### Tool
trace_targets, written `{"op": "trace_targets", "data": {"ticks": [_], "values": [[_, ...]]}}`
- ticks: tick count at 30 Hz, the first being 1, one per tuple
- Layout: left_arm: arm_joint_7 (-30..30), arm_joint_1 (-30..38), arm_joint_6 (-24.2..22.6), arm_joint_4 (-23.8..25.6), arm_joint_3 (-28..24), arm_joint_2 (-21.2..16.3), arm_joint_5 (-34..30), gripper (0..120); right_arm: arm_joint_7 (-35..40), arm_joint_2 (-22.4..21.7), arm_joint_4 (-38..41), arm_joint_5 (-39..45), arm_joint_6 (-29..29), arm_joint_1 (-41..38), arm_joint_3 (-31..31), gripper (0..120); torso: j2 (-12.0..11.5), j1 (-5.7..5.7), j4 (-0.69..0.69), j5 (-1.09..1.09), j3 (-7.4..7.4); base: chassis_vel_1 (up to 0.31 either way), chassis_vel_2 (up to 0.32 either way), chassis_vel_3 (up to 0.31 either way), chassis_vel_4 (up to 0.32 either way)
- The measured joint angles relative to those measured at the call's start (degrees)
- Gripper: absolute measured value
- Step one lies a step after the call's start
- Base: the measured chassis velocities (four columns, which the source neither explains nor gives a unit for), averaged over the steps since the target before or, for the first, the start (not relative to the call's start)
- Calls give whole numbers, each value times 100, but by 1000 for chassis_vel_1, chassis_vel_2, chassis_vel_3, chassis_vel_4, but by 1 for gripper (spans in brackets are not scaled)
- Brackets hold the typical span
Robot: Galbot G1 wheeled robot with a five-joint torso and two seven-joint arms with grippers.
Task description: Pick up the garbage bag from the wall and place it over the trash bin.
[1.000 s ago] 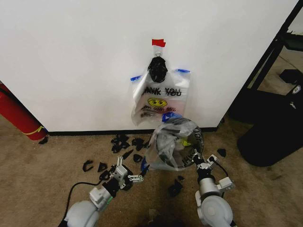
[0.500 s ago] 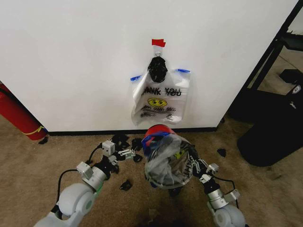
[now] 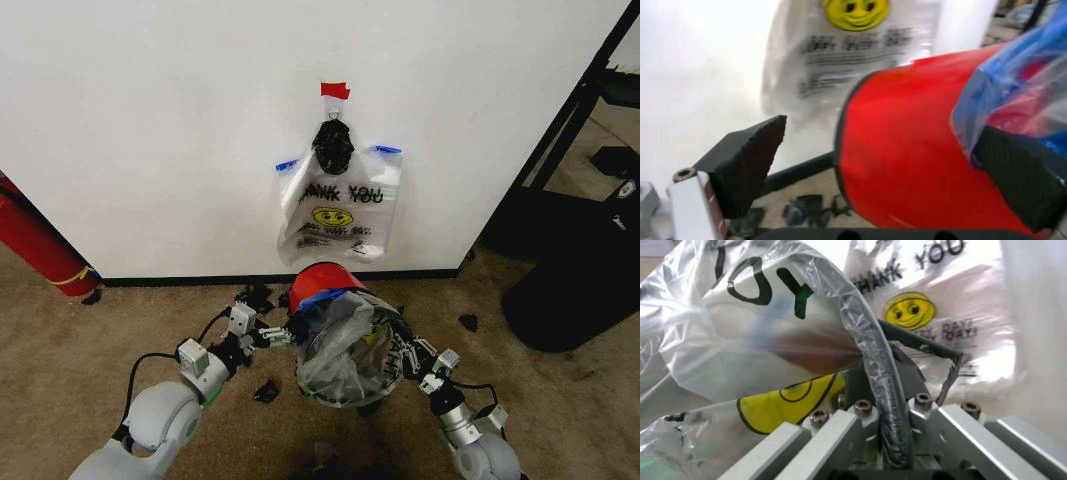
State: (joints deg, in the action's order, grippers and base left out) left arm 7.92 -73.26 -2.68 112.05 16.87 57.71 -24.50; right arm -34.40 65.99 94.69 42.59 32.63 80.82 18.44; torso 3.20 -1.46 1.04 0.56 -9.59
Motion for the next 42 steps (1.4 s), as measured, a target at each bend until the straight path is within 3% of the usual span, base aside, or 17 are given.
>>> {"op": "trace_targets", "data": {"ticks": [4, 7, 9, 11, 14, 18, 21, 24, 27, 29, 34, 37, 42], "values": [[-217, 209, 107, -113, -147, 12, -6, 100, -134, 20, 5, -53, -4, 19, -9, 0, 0, 0, 1, 0, 0, 0, 0, 0, 0], [-105, 236, 184, -121, -162, -6, -47, 100, -131, 37, -7, -71, -12, 24, -21, 0, 0, 0, 1, 0, 0, 0, 0, 0, 0], [287, 209, 342, -137, -116, -33, -101, 100, 4, 60, -15, -73, -44, 34, -59, 0, 0, 0, 0, 0, 0, 0, 0, 0, 0], [761, 160, 565, -208, -18, -41, -45, 100, 334, 87, -3, -56, -138, 51, -119, 0, 0, 0, 0, 0, 0, 0, 0, 0, 0], [996, 146, 736, -279, 50, -34, 95, 100, 591, 105, 21, -31, -225, 61, -164, 0, 0, 0, 0, 0, 0, 0, 0, 0, 0], [1613, 126, 1282, -538, 336, -7, 634, 100, 1632, 172, 160, 190, -767, 76, -309, 0, 0, 0, 0, 0, 0, 0, 0, 0, 0], [1610, 104, 1476, -604, 423, -1, 672, 100, 2079, 221, 202, 237, -995, 72, -366, 0, 0, 0, 0, 0, 0, 0, 0, 0, 0], [1159, 31, 1557, -509, 415, 39, 531, 100, 2537, 298, 248, 246, -1169, 54, -424, 0, 0, 0, 0, 0, 0, 0, 0, 0, 0], [215, -199, 1429, 26, 202, 151, 261, 96, 3019, 441, 308, 236, -1257, 25, -499, 0, 0, 0, 1, -2, 1, 0, 0, 0, 0], [20, -302, 1352, 216, 98, 204, 184, 95, 3106, 488, 318, 214, -1257, 16, -519, 0, 0, 0, 1, -2, 1, 0, 0, 0, 0], [-682, -1016, 821, 1097, -758, 802, -57, 72, 3336, 939, 312, -358, -982, -102, -636, 0, 0, 1, -2, 0, 1, 0, 0, 0, 0], [-792, -1166, 737, 1171, -1053, 957, -152, 66, 3389, 1035, 305, -589, -851, -130, -632, 0, 0, 1, 0, -1, 1, 0, 0, 0, 0], [-1111, -1308, 461, 1107, -1552, 1266, -20, 43, 3438, 1159, 377, -1029, -515, -84, -567, 0, 1, 1, 0, -1, 1, 0, 0, 0, 0]]}}
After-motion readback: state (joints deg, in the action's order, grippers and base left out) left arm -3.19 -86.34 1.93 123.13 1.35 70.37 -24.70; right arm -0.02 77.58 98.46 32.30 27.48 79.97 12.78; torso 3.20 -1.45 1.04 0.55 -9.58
